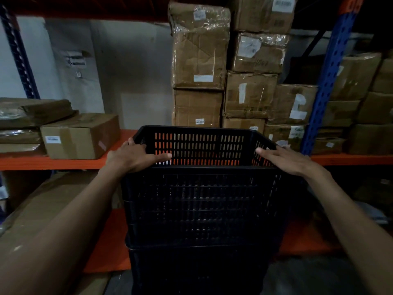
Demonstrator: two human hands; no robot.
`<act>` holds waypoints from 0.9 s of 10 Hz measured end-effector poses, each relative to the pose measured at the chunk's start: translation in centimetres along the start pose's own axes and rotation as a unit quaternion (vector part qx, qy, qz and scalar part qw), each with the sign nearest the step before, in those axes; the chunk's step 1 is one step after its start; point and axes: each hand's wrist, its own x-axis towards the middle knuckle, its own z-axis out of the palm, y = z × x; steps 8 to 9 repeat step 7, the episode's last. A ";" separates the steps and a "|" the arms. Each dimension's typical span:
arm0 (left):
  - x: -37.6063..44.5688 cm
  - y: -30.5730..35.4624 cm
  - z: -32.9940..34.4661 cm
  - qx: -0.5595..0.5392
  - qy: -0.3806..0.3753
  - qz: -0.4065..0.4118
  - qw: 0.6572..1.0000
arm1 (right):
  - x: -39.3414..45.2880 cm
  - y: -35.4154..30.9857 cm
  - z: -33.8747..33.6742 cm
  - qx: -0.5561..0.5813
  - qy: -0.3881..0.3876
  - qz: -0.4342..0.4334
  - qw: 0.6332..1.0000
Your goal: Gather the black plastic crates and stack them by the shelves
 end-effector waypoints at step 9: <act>-4.4 0.2 0.9 -0.187 0.335 0.108 0.917 | -5.6 0.6 3.6 0.150 0.396 -0.190 0.886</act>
